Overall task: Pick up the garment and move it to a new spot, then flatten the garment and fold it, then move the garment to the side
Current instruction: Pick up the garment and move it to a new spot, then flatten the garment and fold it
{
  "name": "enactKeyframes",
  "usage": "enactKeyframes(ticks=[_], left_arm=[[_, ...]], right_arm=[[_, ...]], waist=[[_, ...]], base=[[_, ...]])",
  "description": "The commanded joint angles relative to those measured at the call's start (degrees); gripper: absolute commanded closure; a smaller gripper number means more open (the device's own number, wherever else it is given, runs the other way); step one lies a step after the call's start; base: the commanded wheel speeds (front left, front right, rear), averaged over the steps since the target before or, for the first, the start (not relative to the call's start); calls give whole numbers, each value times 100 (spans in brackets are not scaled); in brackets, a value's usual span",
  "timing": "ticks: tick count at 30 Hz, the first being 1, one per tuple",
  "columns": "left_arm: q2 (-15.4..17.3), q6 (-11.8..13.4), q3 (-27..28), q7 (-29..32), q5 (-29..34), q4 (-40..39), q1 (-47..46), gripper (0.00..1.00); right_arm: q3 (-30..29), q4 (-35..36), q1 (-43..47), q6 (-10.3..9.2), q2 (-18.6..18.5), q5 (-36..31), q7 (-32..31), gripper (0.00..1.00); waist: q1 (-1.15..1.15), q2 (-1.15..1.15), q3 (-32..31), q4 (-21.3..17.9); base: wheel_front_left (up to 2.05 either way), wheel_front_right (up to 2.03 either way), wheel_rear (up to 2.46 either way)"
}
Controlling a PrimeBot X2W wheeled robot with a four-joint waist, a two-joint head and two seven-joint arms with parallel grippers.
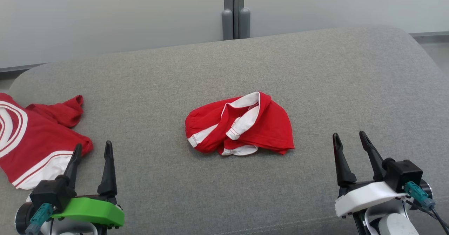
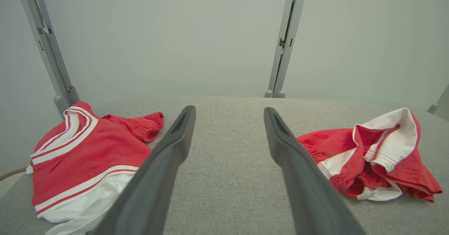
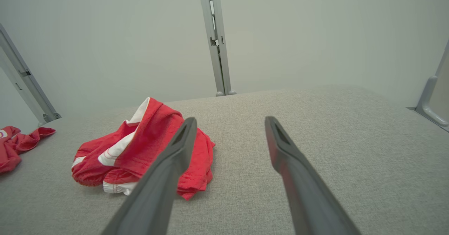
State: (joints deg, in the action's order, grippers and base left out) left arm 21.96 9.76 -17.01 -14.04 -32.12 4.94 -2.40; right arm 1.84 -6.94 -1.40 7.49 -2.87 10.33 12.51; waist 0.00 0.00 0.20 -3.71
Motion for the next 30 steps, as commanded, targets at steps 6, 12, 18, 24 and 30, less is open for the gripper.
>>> enactKeyframes(ticks=[6,12,18,24,30], left_arm=[[25,76,-4,4,20,-23,40,0],[18,80,-43,28,23,4,-33,0],[22,52,-146,40,119,0,-196,0],[16,-59,-228,17,169,23,-380,0],[-51,-107,-251,-10,160,106,-484,0]], right_arm=[[-17,81,57,0,-11,-27,-47,0],[-62,128,74,0,-11,-47,-63,0],[63,135,-38,0,-9,-91,-217,0],[399,87,-204,0,-9,-184,-533,0],[740,-19,-394,0,-33,-295,-756,0]], waist=[[0,0,15,17],[0,0,58,90],[0,0,151,315],[0,0,293,736],[0,0,397,1137]], base=[[0,0,0],[0,0,0],[0,0,0],[0,0,0],[0,0,0]])
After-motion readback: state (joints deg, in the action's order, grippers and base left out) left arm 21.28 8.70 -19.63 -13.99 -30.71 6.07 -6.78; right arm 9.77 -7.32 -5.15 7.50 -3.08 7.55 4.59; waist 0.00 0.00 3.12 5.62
